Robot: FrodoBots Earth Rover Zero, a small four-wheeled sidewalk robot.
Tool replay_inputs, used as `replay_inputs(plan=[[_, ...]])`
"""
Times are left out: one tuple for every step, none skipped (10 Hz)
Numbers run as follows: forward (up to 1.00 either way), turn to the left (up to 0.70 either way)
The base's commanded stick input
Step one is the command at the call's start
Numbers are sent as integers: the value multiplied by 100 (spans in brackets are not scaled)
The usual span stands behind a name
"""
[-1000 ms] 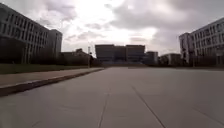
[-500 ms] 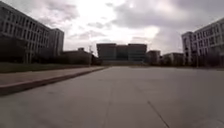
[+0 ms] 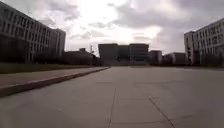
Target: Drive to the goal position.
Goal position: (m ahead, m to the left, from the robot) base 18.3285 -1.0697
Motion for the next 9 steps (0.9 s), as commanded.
replay_inputs(plan=[[100, 0], [100, -7], [100, -27], [100, -27], [100, -27], [100, -27], [100, -27], [100, -27], [100, -27]])
